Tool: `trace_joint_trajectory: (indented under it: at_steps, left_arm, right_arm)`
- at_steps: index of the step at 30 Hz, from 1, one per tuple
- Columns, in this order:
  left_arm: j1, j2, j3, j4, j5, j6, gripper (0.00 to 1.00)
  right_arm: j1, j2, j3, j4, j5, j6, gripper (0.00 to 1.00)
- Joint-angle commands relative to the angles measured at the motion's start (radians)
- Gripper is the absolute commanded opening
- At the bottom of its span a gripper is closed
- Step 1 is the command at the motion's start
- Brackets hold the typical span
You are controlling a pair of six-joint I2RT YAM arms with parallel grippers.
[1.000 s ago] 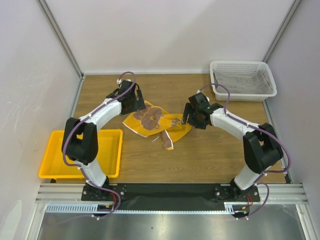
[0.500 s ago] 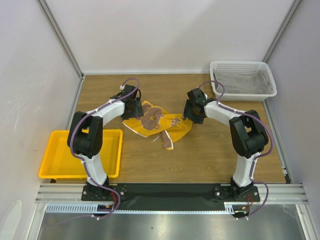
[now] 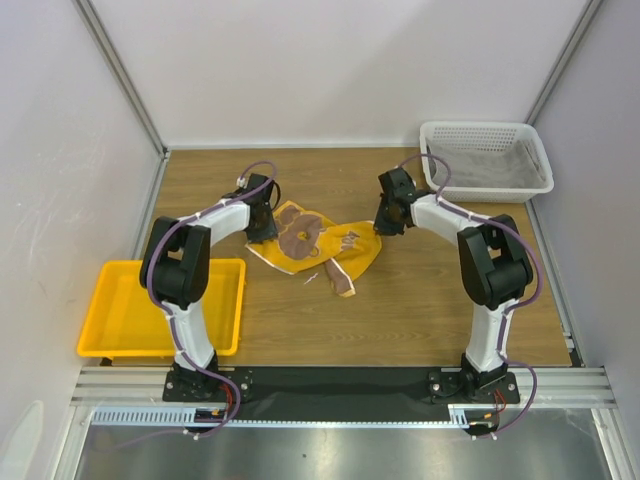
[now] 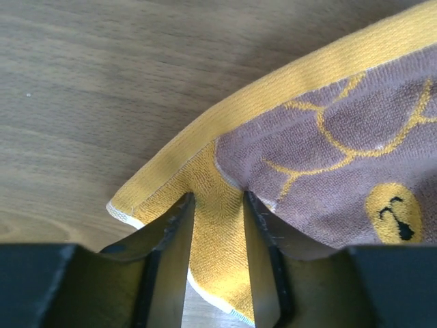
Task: Fold and stack the towels
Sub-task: Flatten out the crumpled towel
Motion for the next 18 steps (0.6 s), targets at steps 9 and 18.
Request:
trace_joint_trajectory:
  at_steps: [9, 18]
  left_arm:
    - [0.022, 0.013, -0.037, -0.007, -0.018, -0.083, 0.37]
    - [0.016, -0.012, -0.073, 0.025, 0.010, -0.065, 0.37]
  right_arm:
    - [-0.193, -0.069, 0.101, -0.089, 0.032, -0.172, 0.00]
    - [-0.158, -0.124, 0.198, -0.281, -0.083, -0.229, 0.50]
